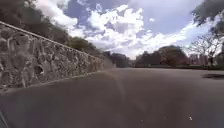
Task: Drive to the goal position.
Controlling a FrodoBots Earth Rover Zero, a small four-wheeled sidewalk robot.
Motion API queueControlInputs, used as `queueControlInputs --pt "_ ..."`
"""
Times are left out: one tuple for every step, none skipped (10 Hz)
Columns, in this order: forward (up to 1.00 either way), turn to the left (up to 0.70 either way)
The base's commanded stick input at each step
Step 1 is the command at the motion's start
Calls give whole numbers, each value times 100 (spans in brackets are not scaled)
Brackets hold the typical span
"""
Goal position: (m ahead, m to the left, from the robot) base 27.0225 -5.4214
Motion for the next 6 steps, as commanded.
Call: queueControlInputs --pt "70 0" --pt "70 0" --pt "70 0" --pt "70 0" --pt "70 0" --pt "70 0"
